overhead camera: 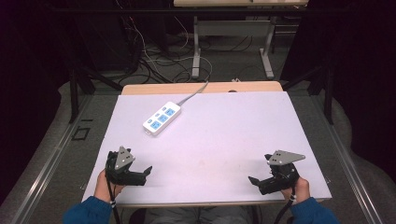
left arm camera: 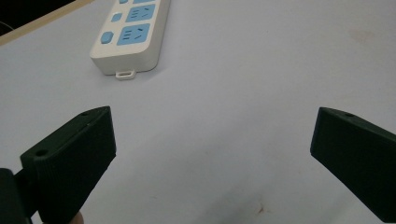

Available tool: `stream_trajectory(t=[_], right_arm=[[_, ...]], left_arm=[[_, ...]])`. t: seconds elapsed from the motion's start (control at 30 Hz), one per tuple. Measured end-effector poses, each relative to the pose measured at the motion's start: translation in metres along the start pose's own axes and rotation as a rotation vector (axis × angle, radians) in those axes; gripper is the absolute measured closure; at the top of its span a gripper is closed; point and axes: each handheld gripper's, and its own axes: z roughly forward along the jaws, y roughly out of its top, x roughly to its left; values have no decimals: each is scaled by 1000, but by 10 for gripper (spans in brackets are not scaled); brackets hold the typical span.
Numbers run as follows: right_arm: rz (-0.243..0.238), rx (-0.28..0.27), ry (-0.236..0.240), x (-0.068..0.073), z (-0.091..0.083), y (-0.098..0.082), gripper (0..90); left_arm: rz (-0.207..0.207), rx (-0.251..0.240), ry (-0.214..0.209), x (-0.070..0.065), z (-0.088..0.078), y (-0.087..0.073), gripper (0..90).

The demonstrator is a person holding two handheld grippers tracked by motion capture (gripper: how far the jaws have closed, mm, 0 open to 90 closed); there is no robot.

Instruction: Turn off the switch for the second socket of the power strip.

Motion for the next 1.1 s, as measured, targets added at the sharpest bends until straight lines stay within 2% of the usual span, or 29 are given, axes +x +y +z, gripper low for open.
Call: stream_trajectory(t=[0.13, 0.4, 0.5, 0.6, 0.7, 0.87, 0.93, 1.1], right_arm=[[0, -2, -2, 0, 0, 0, 9], [-1, 10, 3, 0, 0, 0, 10], [0, -2, -1, 0, 0, 0, 12], [-3, 11, 0, 0, 0, 0, 13], [6, 1, -6, 0, 1, 0, 13], [3, 5, 0, 0, 1, 0, 17], [-2, 4, 4, 0, 1, 0, 17], [7, 3, -2, 1, 1, 0, 17]], left_arm=[[-8, 1, -5, 1, 6, 2, 1], [3, 12, 9, 8, 15, 9, 1], [2, 13, 10, 10, 19, 10, 1], [-9, 16, 5, 12, 23, 13, 1], [-10, 14, 9, 14, 26, 14, 1], [3, 27, 14, 18, 32, 17, 1], [-2, 36, 2, 18, 34, 18, 1], [5, 29, 8, 21, 39, 21, 1]])
